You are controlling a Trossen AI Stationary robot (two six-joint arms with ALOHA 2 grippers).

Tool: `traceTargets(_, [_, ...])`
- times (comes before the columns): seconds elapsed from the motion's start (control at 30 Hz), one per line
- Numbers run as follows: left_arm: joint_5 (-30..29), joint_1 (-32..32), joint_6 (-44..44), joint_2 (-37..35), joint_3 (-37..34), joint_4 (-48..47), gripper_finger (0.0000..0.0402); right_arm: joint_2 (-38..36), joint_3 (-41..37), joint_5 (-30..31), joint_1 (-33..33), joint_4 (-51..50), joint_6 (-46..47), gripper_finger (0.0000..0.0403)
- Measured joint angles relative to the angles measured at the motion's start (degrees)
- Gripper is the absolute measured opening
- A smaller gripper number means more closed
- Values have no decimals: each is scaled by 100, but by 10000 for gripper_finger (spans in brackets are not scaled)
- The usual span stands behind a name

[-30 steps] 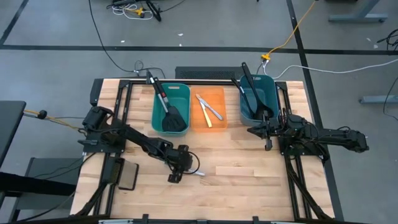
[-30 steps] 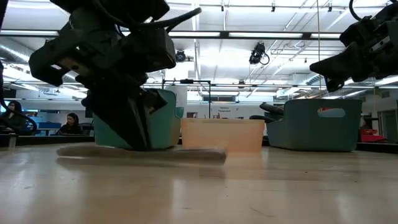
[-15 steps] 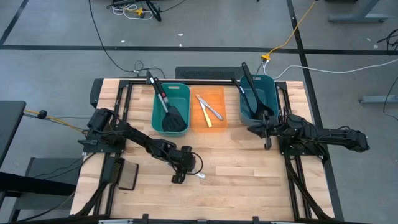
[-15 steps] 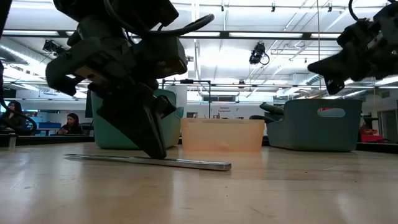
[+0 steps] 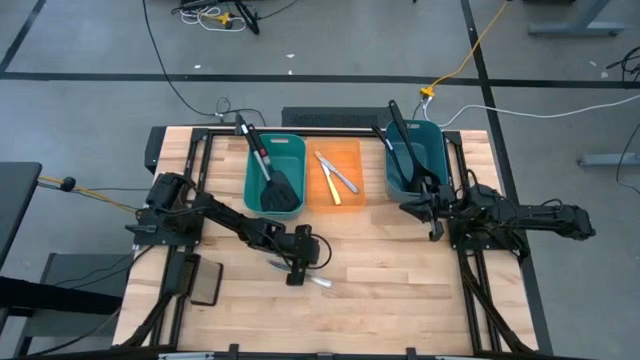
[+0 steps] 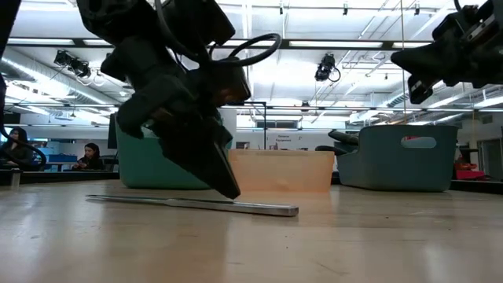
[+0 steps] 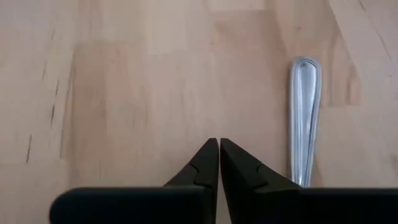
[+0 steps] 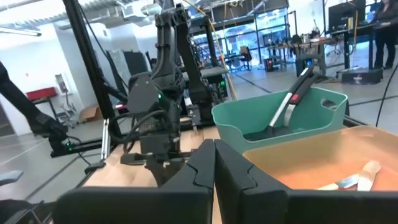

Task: Pick & Place Kitchen Items
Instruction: Put the silver knife into the orange bin

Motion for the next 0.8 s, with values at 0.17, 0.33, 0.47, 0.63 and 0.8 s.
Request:
traceTargets(0.17, [463,-14,325,-274,11,20,17,172,142,102,127,112,-87,7])
traceTargets(0.33, [468,-223,633,-967,-65,-129,5,942,970,511,417,-293,-373,7])
traceTargets(0.47, [-166,-528,926,-2019,-449,-272,4,2005,1786,832,769,-402,-622,7])
traceTargets(0.63, [-754,-831,532,-3669,-1530,222,3,3518,2657,1158,1193,-443,-750,7])
traceTargets(0.8, [-1690,-1117,-69,-4779,-2586,247,2,5178,3677,1386,1564,-804,-561,7])
